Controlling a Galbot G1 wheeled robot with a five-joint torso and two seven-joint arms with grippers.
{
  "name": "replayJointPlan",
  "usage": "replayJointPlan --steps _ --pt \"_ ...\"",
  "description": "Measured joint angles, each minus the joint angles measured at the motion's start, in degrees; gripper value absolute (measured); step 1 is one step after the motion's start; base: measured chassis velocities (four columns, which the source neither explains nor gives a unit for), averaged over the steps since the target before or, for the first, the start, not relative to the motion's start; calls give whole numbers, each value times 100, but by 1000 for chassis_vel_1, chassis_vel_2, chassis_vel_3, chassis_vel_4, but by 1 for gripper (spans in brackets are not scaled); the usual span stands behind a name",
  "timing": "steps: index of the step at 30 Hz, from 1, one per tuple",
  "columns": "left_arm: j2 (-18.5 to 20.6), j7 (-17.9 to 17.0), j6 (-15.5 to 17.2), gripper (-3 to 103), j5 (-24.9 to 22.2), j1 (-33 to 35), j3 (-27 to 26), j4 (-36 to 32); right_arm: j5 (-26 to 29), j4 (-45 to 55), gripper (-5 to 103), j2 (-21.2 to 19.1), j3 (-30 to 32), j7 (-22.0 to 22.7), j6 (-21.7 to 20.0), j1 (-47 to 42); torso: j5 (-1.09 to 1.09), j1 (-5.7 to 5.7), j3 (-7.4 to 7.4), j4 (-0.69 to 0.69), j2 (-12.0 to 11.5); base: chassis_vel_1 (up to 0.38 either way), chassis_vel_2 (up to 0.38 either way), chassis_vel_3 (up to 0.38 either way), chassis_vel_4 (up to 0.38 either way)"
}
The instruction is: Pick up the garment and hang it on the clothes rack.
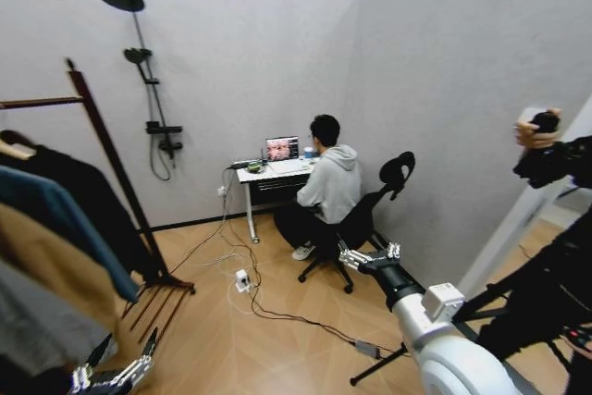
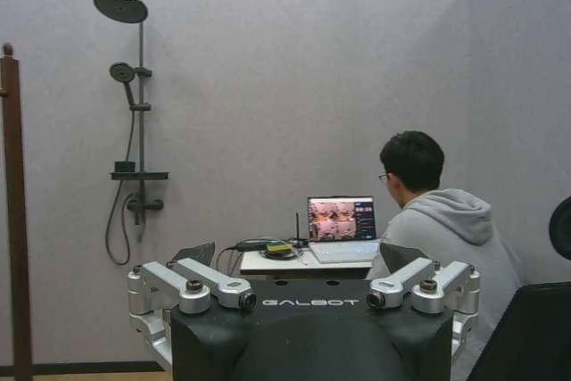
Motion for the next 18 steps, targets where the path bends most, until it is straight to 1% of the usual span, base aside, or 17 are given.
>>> replayJointPlan --steps 2,4,7,9,11,15,18 --pt "0 0 0 100 0 0 0 0 1 0 100 -9 0 -11 0 -11 -2 1 0 0 0 213 -33 -25 224" --pt "0 0 0 100 0 0 0 0 1 0 100 -26 0 -16 0 -12 1 0 0 0 0 227 -33 -21 211" --pt "0 0 0 100 0 0 0 0 2 0 100 -61 -2 -55 0 17 -1 1 0 0 -1 228 10 0 248" --pt "0 0 0 100 0 0 0 0 12 -1 100 -83 -14 -84 -11 53 2 0 0 0 0 230 17 -13 261" --pt "0 -1 0 100 0 0 0 0 51 0 100 -115 -34 -97 -43 129 -2 0 0 1 0 229 23 8 207" --pt "0 -1 0 100 0 0 0 0 75 0 100 -124 -40 -100 -59 172 0 0 0 3 0 190 12 11 166" --pt "0 -1 0 100 0 0 0 0 63 0 100 -95 -43 -113 -55 126 0 0 0 0 0 97 -30 -39 93"
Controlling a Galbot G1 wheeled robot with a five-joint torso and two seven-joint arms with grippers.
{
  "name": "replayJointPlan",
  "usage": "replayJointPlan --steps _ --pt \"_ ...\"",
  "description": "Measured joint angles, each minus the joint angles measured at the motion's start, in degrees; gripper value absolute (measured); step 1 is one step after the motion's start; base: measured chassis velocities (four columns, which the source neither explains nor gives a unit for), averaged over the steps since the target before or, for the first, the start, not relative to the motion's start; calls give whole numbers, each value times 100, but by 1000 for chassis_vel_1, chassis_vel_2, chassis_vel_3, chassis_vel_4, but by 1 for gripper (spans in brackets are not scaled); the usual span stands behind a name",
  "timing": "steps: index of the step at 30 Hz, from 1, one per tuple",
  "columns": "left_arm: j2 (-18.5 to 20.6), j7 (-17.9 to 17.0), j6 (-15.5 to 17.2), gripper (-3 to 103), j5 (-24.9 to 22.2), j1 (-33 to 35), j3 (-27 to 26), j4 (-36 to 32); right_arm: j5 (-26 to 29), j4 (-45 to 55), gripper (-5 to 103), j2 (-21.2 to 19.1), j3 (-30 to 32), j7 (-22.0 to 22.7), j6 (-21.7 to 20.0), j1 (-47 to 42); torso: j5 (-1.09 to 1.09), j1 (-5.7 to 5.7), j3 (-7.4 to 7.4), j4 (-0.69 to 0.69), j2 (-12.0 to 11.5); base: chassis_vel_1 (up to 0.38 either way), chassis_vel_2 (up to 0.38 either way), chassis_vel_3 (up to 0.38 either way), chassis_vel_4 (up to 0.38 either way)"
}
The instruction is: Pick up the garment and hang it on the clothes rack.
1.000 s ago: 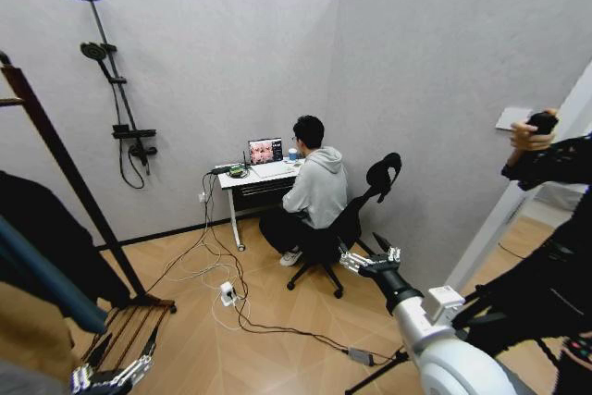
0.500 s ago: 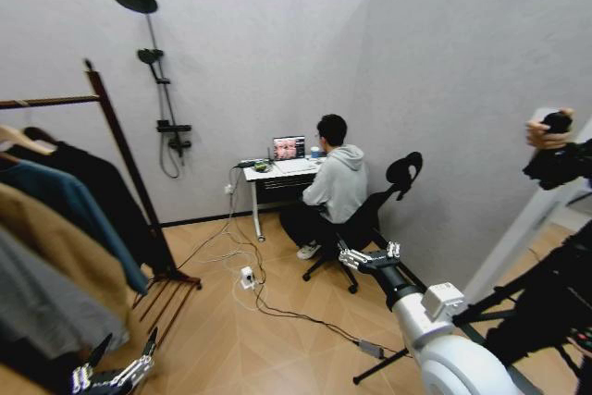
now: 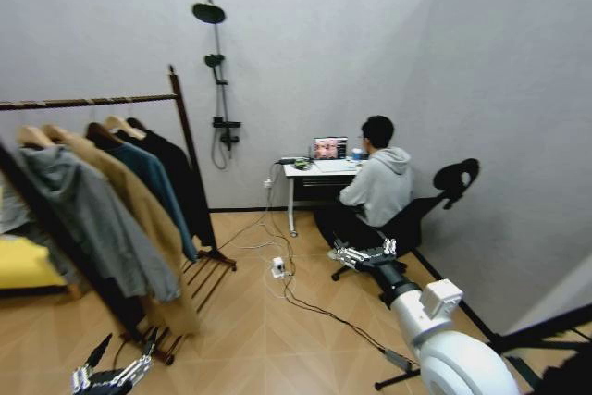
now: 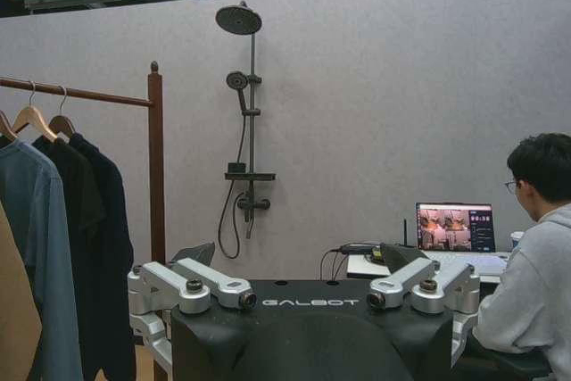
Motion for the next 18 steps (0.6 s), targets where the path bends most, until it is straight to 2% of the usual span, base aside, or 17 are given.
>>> replayJointPlan --steps 2,9,18 --pt "0 1 0 100 0 0 0 0 -12 0 100 27 0 -9 12 -7 0 1 0 -3 0 53 -67 -60 48" --pt "0 1 0 100 0 0 0 0 -12 0 100 24 4 -11 13 20 -1 1 0 1 0 67 -74 -68 65" --pt "0 1 0 100 0 0 0 0 0 0 100 22 20 -12 37 5 0 1 0 -1 0 94 -97 -100 93"
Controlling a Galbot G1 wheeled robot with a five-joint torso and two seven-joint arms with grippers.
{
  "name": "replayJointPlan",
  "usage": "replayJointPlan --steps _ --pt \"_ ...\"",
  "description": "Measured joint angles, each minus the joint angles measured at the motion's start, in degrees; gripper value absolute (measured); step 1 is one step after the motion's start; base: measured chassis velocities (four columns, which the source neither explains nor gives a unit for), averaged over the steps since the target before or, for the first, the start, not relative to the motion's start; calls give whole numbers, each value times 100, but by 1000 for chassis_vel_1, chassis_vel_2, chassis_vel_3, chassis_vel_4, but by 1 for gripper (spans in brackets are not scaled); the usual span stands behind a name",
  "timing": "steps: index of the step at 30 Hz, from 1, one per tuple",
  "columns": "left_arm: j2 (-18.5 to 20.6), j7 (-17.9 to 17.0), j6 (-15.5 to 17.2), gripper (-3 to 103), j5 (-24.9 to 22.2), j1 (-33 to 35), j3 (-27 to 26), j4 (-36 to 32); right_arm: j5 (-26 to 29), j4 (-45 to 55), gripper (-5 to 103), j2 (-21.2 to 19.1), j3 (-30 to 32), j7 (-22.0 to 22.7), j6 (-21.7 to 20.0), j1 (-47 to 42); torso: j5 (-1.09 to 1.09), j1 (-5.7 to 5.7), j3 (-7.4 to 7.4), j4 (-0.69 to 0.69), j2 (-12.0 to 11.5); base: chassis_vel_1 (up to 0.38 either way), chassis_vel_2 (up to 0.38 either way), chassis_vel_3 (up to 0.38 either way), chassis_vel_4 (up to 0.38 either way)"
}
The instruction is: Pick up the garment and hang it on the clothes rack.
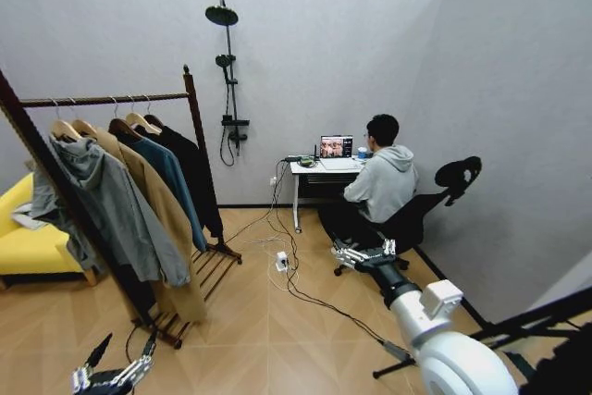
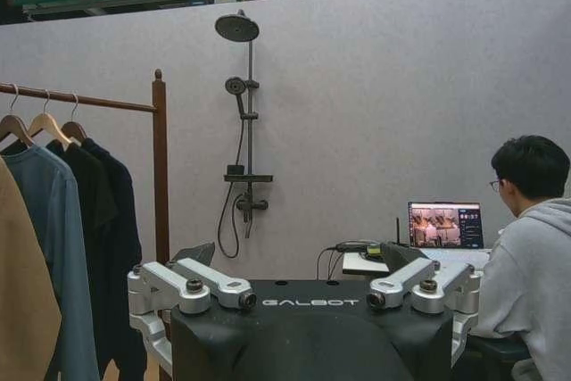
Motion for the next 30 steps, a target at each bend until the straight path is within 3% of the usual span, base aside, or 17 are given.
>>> replayJointPlan --steps 30 --pt "0 0 0 100 0 0 0 0 -47 0 100 -38 -33 -100 -29 -76 0 1 0 1 0 85 -95 -96 84"
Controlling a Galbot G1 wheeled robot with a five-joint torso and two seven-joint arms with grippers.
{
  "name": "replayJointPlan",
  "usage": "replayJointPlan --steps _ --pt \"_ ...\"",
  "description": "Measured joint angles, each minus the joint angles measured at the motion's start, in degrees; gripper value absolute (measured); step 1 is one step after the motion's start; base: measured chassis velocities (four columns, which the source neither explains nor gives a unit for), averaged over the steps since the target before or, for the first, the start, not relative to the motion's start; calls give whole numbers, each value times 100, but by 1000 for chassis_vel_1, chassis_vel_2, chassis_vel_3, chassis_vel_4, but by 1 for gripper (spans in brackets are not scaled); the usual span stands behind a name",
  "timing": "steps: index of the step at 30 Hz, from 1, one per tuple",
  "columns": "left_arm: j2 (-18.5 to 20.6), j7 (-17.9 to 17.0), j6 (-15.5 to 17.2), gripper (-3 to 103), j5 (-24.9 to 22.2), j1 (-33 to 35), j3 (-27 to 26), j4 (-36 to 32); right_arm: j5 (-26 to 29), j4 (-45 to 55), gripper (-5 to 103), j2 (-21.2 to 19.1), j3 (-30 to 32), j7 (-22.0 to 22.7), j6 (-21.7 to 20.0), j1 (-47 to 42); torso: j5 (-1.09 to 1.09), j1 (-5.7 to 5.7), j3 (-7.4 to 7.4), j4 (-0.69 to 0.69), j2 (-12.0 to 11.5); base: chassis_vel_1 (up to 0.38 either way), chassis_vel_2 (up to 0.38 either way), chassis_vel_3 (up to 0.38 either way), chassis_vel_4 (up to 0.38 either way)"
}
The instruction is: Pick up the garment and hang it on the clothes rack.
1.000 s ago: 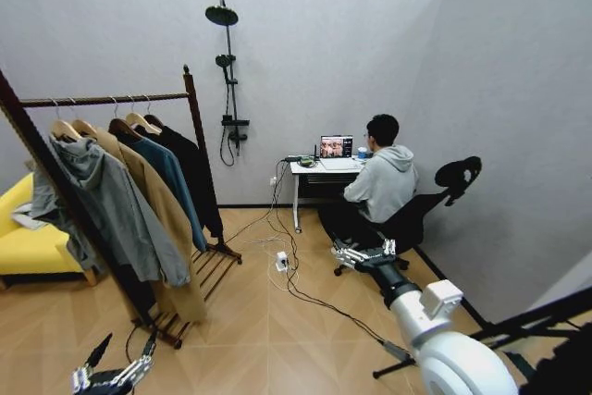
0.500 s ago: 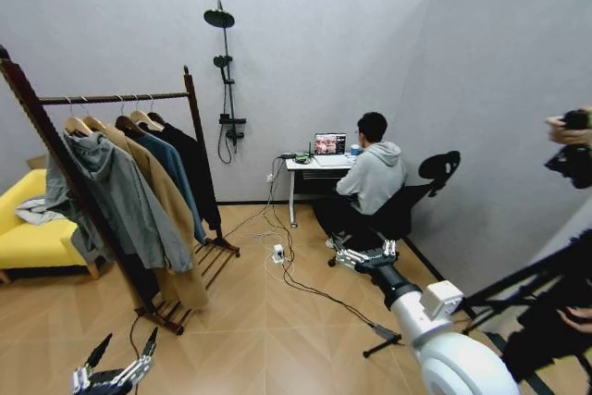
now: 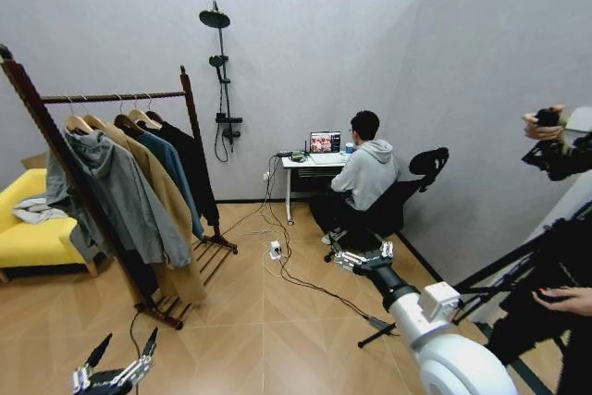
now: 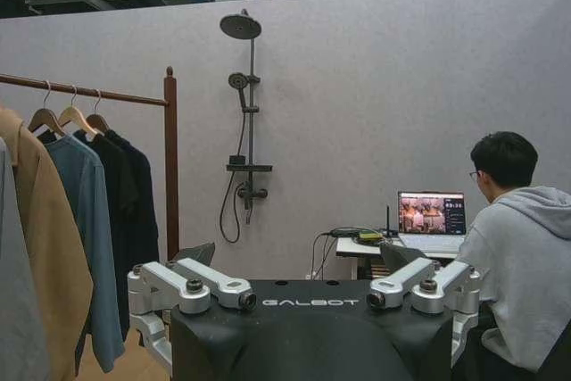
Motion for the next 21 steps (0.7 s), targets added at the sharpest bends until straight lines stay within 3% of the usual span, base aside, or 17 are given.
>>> replayJointPlan --steps 21 --pt "0 0 0 100 0 0 0 0 3 0 100 3 -4 0 11 47 0 -1 0 0 1 108 -110 -101 111"
